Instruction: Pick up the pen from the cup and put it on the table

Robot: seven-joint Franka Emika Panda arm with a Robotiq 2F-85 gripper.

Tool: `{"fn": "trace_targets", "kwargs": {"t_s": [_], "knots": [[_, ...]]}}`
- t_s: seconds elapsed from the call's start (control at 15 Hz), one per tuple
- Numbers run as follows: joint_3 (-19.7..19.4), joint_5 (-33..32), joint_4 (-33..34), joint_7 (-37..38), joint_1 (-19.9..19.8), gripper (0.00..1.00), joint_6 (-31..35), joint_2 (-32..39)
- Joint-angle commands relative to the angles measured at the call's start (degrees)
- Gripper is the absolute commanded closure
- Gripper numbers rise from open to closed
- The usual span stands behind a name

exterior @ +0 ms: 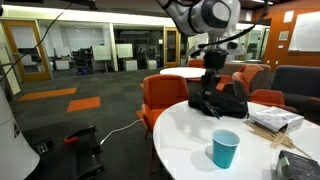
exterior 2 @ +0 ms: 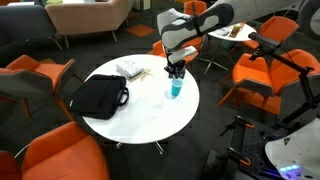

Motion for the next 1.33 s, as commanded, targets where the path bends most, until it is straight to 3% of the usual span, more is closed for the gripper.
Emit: {"fn": "trace_targets", "kwargs": {"t_s": [0.0, 0.33, 0.53, 1.2, 1.27], "knots": [[-0.1, -8.1, -10.8, 3.8, 6.6, 0.99, 10.3, -5.5], [-0.9, -20.6, -14.2, 12.3, 15.2, 0.99, 23.9, -1.6], [-2.8, -27.4, -11.8, 17.1, 19.1, 0.99, 24.2, 3.2], [-7.0, -38.8, -4.4, 26.4, 26.8, 0.99, 26.0, 16.5], [-7.2, -39.5, -4.3, 27.2, 27.1, 0.73, 25.9, 16.8]]}}
